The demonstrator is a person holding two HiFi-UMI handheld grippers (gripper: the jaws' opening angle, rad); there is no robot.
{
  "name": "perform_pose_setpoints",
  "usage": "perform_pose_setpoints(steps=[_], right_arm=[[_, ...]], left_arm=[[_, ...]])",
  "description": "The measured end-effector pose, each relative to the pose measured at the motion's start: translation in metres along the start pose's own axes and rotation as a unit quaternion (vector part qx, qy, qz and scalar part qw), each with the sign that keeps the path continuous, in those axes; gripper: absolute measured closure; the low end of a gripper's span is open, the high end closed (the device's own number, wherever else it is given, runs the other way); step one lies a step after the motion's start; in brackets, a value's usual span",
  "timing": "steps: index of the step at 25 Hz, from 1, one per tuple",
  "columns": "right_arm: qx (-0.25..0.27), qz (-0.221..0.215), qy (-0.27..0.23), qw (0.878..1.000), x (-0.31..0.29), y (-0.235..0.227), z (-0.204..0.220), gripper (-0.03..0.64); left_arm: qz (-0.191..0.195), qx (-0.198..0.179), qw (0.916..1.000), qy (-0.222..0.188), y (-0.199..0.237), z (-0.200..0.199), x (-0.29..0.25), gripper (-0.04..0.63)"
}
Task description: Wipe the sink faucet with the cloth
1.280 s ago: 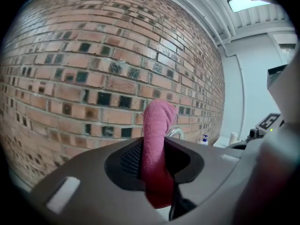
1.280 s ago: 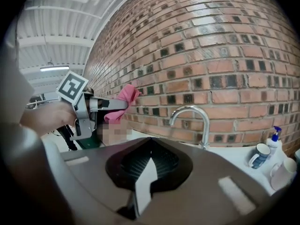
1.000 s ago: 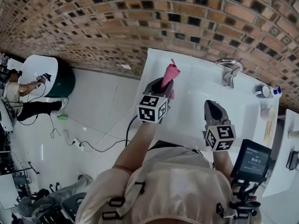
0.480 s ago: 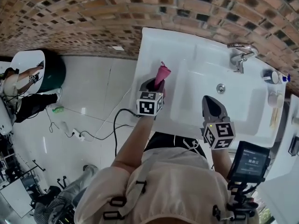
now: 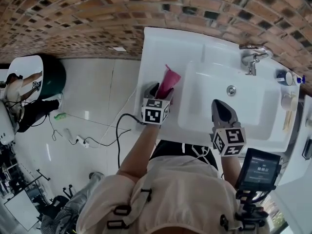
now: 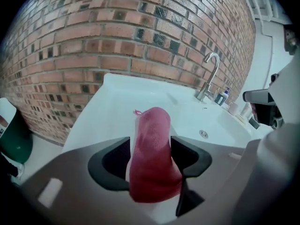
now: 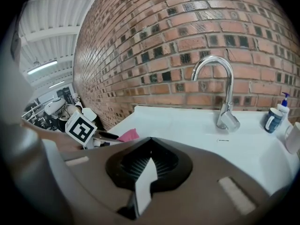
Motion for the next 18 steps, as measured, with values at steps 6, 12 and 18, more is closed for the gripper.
perform_pose_setpoints(steps=[6, 12, 18], right_arm=[[0.002, 0.006, -0.021, 1.000, 0.014, -0.010, -0.014, 0.629], [0.011, 0.015, -0.060, 0.998, 0.041, -0.033, -0.037, 0.629], [0.022, 0.029, -0.098, 0.995, 0.076, -0.069, -0.059, 0.629]], left_arm=[[-0.010, -0.015, 0.9980, -0.061, -0.012, -0.040, 0.028, 0.348], [-0.007, -0.060, 0.9859, -0.156, -0.057, -0.094, 0.067, 0.354], [-0.020, -0.161, 0.9461, -0.280, -0.135, -0.149, 0.117, 0.526]])
Point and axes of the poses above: the fingertips, and each gripper's own axes: x backward along the fingers, y to its left, z out of its underside, the point moved 5 cm from there along x, backward along the fingers, and after that the axes turned 13 degrees about y, right-handed, at the moved point
